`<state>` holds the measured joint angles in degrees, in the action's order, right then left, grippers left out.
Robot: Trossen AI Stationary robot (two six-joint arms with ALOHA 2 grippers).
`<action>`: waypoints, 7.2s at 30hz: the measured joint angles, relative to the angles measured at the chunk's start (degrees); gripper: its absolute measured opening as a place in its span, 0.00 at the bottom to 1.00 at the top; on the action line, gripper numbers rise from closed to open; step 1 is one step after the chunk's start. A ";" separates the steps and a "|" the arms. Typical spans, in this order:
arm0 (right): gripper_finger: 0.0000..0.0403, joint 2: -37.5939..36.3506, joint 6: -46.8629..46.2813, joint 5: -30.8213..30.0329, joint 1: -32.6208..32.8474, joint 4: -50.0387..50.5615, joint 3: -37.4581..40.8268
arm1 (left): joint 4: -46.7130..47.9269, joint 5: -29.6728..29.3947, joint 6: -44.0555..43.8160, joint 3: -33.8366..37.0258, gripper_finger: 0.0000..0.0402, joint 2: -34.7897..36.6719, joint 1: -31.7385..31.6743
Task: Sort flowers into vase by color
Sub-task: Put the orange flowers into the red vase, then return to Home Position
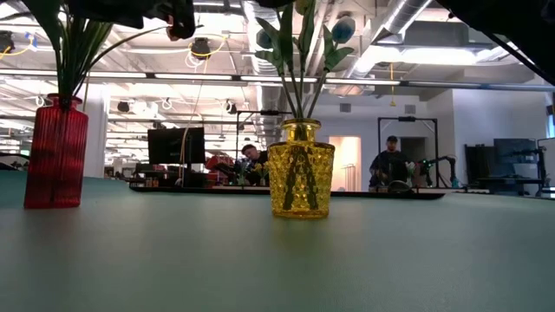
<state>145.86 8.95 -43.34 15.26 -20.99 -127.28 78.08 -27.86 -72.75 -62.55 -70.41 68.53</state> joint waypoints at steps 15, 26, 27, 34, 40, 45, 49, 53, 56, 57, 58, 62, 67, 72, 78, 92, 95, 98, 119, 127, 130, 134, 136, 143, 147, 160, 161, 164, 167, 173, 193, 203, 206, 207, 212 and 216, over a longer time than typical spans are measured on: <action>0.05 0.00 -0.56 -0.25 -0.14 0.66 0.00 | 0.98 9.00 -6.69 1.82 0.22 0.07 0.02; 0.05 0.00 -0.52 -0.25 -0.14 0.93 0.00 | 2.26 8.06 -4.47 -3.22 0.22 0.83 2.27; 0.05 0.00 -0.52 -0.25 -0.17 1.02 0.00 | 2.22 6.26 -3.57 -4.09 0.22 1.12 2.79; 0.05 0.00 -3.88 -0.23 -0.98 4.98 -0.03 | 6.88 -1.76 -6.85 -5.62 0.22 5.23 6.00; 0.05 0.00 -7.26 -0.17 -1.74 8.65 0.04 | 12.00 -0.69 -13.29 -5.59 0.22 6.46 6.58; 0.05 0.00 -7.47 1.00 -1.82 9.00 0.04 | 11.94 -2.77 -11.69 -5.57 0.22 6.62 6.57; 0.05 0.00 -10.37 4.91 -2.02 11.72 0.00 | 11.94 -3.41 -11.34 -5.55 0.22 6.62 6.56; 0.05 0.00 -12.00 5.99 -2.58 15.24 0.00 | 11.94 -3.43 -11.32 -5.55 0.22 6.62 6.56; 0.05 0.00 -12.17 6.71 -2.92 16.51 0.00 | 11.94 -3.30 -11.31 -5.55 0.22 6.62 6.56; 0.05 0.00 -12.18 7.56 -3.06 16.60 0.00 | 11.94 -3.32 -11.32 -5.55 0.22 6.62 6.56; 0.05 0.00 -12.39 8.16 -3.10 16.68 0.00 | 11.94 -3.36 -11.36 -5.53 0.22 6.62 6.56; 0.06 0.00 -13.41 10.71 -3.61 17.32 0.00 | 11.94 -3.65 -11.40 -5.53 0.22 6.62 6.56; 0.06 0.00 -13.48 15.37 -4.28 18.33 0.00 | 11.94 -4.00 -11.78 -5.51 0.22 6.62 6.56; 0.06 -0.07 -13.48 17.25 -4.88 19.89 -0.04 | 11.94 -4.05 -11.91 -5.51 0.22 6.62 6.56; 0.06 -0.07 -13.12 19.36 -5.00 20.43 -0.04 | 11.94 -4.81 -11.28 -5.51 0.22 6.62 6.56; 0.19 -0.04 -8.78 21.35 -4.07 19.39 0.03 | 11.94 -5.83 -11.01 -5.51 0.22 6.62 6.54; 0.22 -0.02 -8.74 21.32 -3.73 19.32 0.04 | 11.94 -5.83 -11.01 -5.51 0.22 6.62 6.54; 0.26 -0.01 -9.39 21.30 -3.81 19.30 0.04 | 11.94 -5.83 -11.01 -5.51 0.22 6.62 6.54; 0.57 0.13 -11.59 22.45 -5.29 24.24 -2.87 | 11.94 -5.78 -11.10 -5.51 0.22 6.62 6.54; 0.61 0.15 -11.22 22.43 -5.15 31.31 -7.49 | 11.94 -5.75 -11.10 -5.49 0.22 6.60 6.54; 0.61 0.15 -10.62 22.41 -5.15 32.01 -7.65 | 11.94 -5.72 -11.13 -5.49 0.22 6.61 6.55; 0.61 -0.44 -10.66 22.39 -5.02 33.77 -7.65 | 11.94 -5.70 -11.15 -5.49 0.22 6.60 6.55; 0.61 -0.66 -10.86 22.37 -4.81 34.46 -7.67 | 11.94 -5.68 -11.17 -5.48 0.22 6.60 6.54; 0.61 -3.10 -10.88 22.41 -2.95 40.57 -7.52 | 9.69 -1.63 -11.03 -5.51 0.22 6.60 6.56; 0.61 -6.59 -11.12 22.42 -1.59 46.83 -7.56 | 6.87 1.92 -9.75 -5.51 0.22 6.67 6.54; 0.61 -15.03 -12.74 19.22 2.74 66.59 -7.59 | 3.22 12.47 -8.55 -7.06 0.22 10.26 7.00; 0.61 -15.33 -13.14 17.98 3.23 67.99 -7.56 | 3.55 12.54 -9.20 -7.43 0.22 10.76 7.15; 0.61 -16.48 -14.90 14.26 4.49 72.26 -7.56 | 3.03 12.21 -9.86 -8.27 0.22 12.65 7.72; 0.61 -16.61 -15.64 12.49 5.84 75.69 -7.61 | -0.64 10.82 -8.03 -8.30 0.22 14.71 8.77; 0.61 -16.42 -16.51 11.91 7.99 82.82 -7.54 | -5.65 5.48 -3.39 -8.33 0.21 19.29 11.09; 0.61 -26.04 -8.35 18.39 10.06 93.24 -6.29 | -38.39 -19.74 62.39 -10.05 0.00 35.39 11.93; 0.61 -40.65 -8.92 30.05 6.72 86.44 10.10 | -46.22 -25.14 74.42 -1.71 0.00 39.06 5.95; 0.61 -48.29 -9.01 32.12 6.94 79.06 20.34 | -51.56 -22.25 77.97 0.28 0.00 41.09 2.99; 0.61 -51.05 -9.18 33.23 7.34 76.47 23.98 | -53.72 -21.13 79.26 1.04 0.00 41.89 1.89; 0.61 -65.82 -10.88 34.12 10.41 62.39 44.02 | -59.57 -20.63 87.95 5.17 0.00 44.39 -3.15; 0.61 -78.49 -9.35 32.57 12.40 47.00 60.62 | -65.67 -17.13 91.57 6.32 0.00 46.78 -6.92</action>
<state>67.38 -0.41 -10.77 27.65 26.00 -66.66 12.41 -44.99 18.82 -56.22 -23.63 61.62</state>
